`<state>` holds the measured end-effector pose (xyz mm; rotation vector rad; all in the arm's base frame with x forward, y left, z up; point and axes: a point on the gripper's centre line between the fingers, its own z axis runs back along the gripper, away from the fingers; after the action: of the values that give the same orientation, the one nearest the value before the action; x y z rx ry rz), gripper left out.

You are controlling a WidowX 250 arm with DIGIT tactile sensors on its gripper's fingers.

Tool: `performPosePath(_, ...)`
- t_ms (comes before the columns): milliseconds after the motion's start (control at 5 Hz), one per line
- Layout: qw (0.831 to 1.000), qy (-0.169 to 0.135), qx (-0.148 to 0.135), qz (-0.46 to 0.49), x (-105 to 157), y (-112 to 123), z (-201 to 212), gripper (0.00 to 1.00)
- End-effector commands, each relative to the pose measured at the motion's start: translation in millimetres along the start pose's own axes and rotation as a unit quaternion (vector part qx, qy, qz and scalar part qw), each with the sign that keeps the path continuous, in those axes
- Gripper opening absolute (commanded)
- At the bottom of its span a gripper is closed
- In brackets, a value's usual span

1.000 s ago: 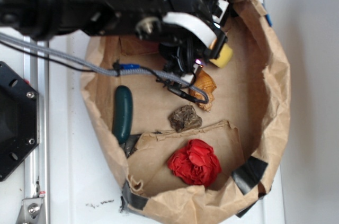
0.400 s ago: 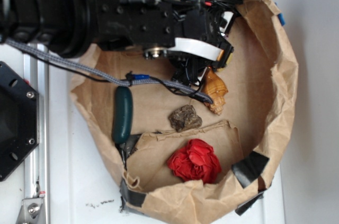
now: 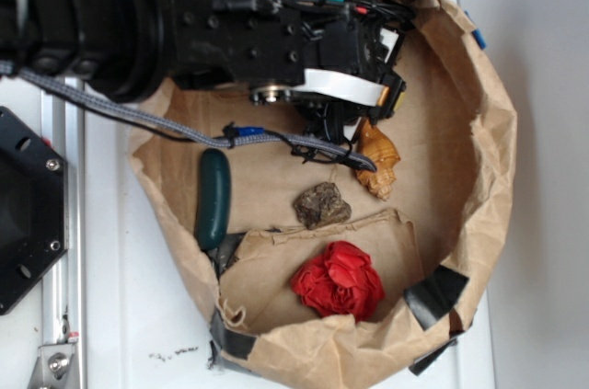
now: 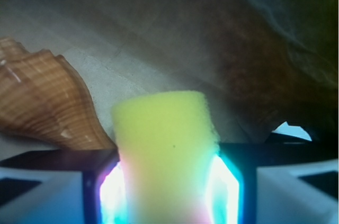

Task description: Grab the green sponge.

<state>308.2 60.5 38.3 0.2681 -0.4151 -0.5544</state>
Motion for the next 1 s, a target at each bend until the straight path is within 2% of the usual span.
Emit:
performPosePath(0,1.0,-0.008,0.006,-0.01,10.7,13.3,9.7,0.0)
performPosePath(200,1.0,-0.004,0.0,-0.004,12.1,11.0,11.7,0.0)
performPosePath(400,1.0,-0.004,-0.023,-0.001,16.0,-0.7,27.5,0.0)
performPosePath(600,0.994,0.021,-0.102,0.033,16.6,-1.2,69.1,0.0)
performPosePath(800,0.984,0.061,-0.149,0.079,19.0,0.2,125.0,0.0)
